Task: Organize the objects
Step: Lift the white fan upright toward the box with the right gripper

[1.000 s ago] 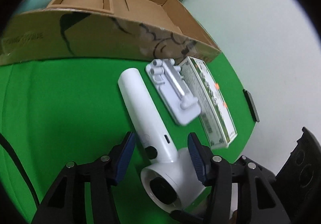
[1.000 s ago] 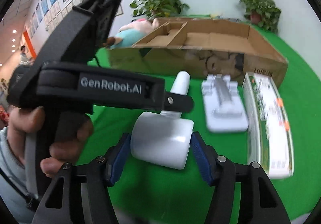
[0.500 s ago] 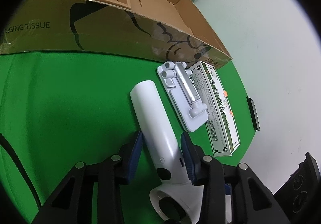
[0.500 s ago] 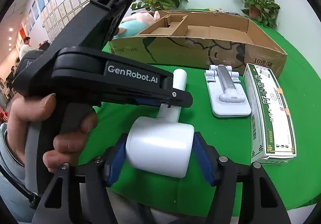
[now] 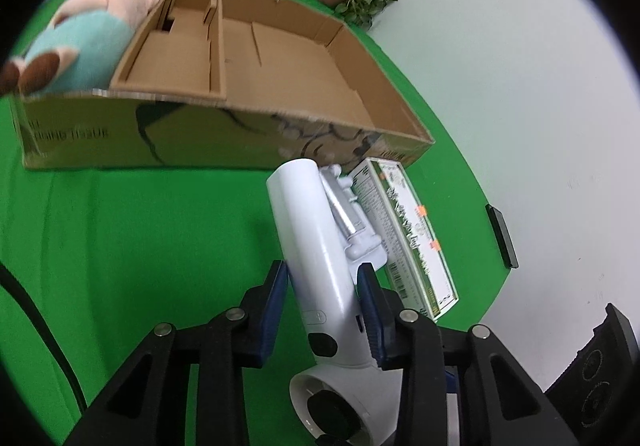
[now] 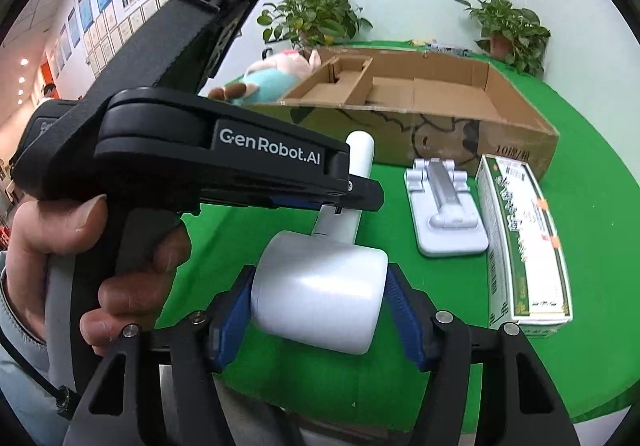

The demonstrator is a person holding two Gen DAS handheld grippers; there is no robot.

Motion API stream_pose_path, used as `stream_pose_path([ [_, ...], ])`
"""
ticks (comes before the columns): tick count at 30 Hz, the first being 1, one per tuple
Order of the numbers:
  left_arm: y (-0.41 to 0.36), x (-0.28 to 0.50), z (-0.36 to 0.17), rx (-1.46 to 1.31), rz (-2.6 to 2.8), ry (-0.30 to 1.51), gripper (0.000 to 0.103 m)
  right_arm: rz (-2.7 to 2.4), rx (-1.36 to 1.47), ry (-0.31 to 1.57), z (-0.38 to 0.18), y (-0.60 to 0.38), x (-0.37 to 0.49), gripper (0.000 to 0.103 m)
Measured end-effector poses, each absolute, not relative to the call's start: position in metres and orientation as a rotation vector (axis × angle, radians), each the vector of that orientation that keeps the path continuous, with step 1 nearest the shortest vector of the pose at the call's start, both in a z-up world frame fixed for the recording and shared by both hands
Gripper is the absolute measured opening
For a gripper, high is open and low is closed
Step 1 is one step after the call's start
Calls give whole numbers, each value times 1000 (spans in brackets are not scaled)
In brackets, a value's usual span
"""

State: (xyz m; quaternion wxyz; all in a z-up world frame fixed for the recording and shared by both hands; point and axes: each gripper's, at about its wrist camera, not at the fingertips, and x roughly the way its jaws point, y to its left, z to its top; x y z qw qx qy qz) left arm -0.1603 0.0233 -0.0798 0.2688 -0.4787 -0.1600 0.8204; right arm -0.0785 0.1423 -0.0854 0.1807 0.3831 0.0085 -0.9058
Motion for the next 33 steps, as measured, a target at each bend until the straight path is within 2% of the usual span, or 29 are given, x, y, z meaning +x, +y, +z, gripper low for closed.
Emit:
stream_pose_path([
  [19,51,-187,30,-986,2364,-228,29,-2707,879,9,-13,151,-123,56],
  [33,49,-228,85,-895,2401,-179,29,-2727,802,-41,48,150,-168,56],
])
